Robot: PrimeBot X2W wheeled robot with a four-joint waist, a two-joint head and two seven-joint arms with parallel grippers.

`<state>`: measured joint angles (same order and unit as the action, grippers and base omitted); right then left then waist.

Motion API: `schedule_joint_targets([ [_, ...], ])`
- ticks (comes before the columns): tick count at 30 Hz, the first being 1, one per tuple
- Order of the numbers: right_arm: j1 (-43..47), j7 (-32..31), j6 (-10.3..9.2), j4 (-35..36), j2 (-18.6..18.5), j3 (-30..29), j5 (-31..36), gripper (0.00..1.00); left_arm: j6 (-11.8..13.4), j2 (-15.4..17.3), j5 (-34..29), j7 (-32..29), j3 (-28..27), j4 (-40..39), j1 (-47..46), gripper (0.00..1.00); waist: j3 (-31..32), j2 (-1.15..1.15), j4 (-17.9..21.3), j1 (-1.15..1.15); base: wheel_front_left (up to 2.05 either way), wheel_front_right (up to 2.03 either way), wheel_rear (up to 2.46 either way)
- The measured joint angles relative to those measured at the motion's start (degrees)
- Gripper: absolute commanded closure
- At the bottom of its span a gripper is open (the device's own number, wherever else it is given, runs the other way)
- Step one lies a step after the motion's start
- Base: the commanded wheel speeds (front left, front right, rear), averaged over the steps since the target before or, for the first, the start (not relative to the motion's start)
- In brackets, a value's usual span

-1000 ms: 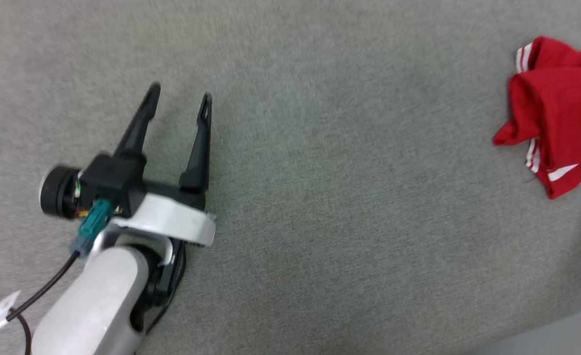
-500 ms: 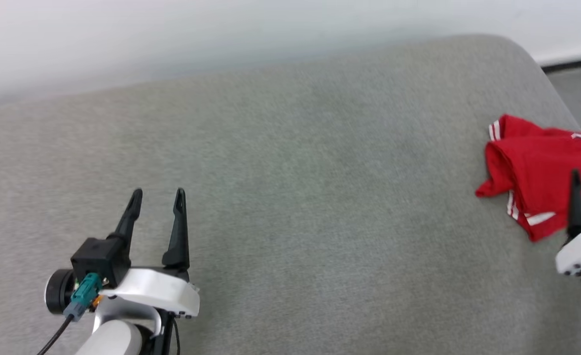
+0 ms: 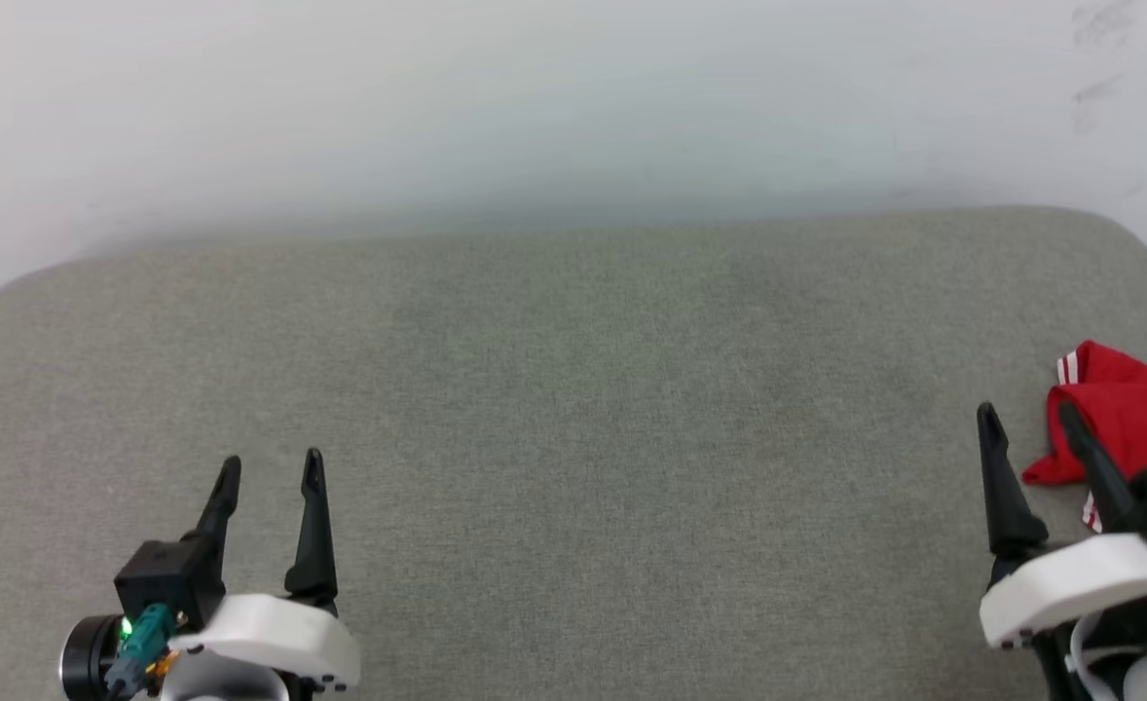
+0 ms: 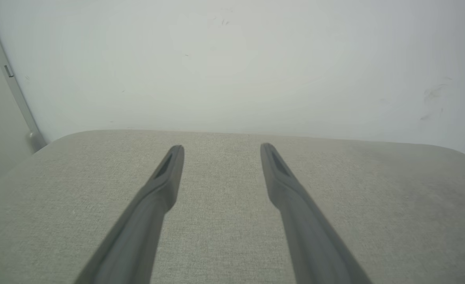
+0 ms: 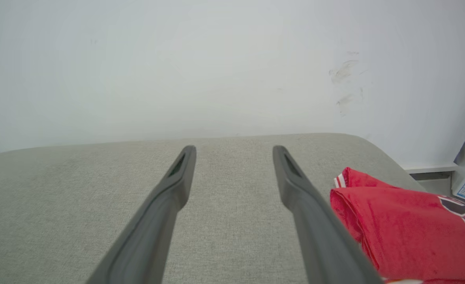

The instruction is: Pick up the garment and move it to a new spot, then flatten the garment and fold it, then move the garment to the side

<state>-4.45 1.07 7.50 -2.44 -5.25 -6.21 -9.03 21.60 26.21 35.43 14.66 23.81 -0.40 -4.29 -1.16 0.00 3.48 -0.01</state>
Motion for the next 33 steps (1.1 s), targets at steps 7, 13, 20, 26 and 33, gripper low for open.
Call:
schedule_joint_targets([
  [7, 7.4, -2.3, 0.0, 7.3, 1.5, 2.0, 0.6, 0.0, -0.4, 0.9, -0.6, 0.1, 0.6, 0.4, 3.1, 0.0, 2.5, 0.0, -0.3, 0.0, 0.0, 0.0, 0.0],
  [13, 10.7, -3.9, 0.0, 10.6, 1.8, 3.7, 1.0, 0.0, -0.4, 0.8, -0.5, 0.1, 1.0, 0.5, 4.5, 0.0, 3.4, 0.0, -0.1, 0.0, 0.0, 0.0, 0.0],
  [20, 10.7, -4.6, 0.0, 11.5, 1.8, 4.3, 1.0, 0.0, -0.8, 0.7, -0.5, 0.2, 1.5, 0.8, 5.3, 0.0, 3.6, 0.0, -0.5, 0.0, 0.0, 0.0, 0.0],
  [26, 10.6, -4.9, 0.0, 11.4, 1.7, 4.7, 1.2, 0.0, -0.9, 0.7, -0.5, 0.2, 1.5, 1.2, 5.2, 0.0, 3.8, 0.0, -0.6, 0.01, 0.0, 0.0, 0.0],
  [33, 10.6, -5.0, 0.0, 11.0, 1.7, 4.4, 1.2, 0.0, -0.9, 0.6, -0.4, 0.2, 1.5, 1.2, 5.2, 0.0, 3.8, 0.0, -0.6, 0.01, 0.0, 0.0, 0.0],
])
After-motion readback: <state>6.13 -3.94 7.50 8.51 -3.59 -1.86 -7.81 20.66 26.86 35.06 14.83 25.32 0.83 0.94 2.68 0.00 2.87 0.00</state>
